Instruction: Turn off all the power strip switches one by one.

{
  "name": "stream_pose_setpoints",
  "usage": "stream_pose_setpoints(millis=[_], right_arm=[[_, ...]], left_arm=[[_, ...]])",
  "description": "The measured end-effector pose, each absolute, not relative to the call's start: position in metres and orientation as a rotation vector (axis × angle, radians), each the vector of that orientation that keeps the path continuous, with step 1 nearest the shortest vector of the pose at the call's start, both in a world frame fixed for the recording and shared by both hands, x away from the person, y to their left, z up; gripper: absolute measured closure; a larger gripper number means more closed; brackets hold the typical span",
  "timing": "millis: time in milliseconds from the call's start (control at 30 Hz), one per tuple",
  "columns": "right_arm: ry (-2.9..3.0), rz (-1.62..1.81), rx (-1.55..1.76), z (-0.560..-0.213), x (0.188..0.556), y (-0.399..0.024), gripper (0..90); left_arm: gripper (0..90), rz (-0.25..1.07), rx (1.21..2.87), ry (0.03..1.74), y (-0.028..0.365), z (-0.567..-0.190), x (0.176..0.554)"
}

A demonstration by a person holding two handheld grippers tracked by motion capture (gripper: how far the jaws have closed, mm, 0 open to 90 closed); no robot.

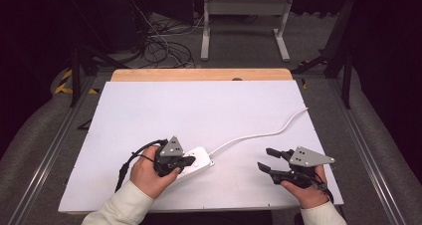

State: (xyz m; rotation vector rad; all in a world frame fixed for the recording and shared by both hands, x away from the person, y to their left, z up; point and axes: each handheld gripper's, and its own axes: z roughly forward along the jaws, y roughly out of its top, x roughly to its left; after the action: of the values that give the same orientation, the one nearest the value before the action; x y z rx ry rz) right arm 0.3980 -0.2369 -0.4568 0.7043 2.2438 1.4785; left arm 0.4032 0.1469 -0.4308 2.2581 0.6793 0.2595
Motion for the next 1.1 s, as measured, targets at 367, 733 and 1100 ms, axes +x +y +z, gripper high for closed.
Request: stream_pose_setpoints(millis=[367,733,1100], right_arm=[[2.244,1.482,0.705,-0.457,0.398,-0.237,42.7],[2.242,1.480,0.704,-0.457,0.398,-0.238,42.7],[2.245,1.478,0.703,-0.457,0.398,-0.237,42.7]], left_arm=[[90.0,0.235,2.273,0.678,0.131,-0.439,0.416],[90.0,0.240,2.297,0.674,0.131,-0.441,0.418],[90.0,0.235,2.345,0.682,0.128,-0.448,0.420]])
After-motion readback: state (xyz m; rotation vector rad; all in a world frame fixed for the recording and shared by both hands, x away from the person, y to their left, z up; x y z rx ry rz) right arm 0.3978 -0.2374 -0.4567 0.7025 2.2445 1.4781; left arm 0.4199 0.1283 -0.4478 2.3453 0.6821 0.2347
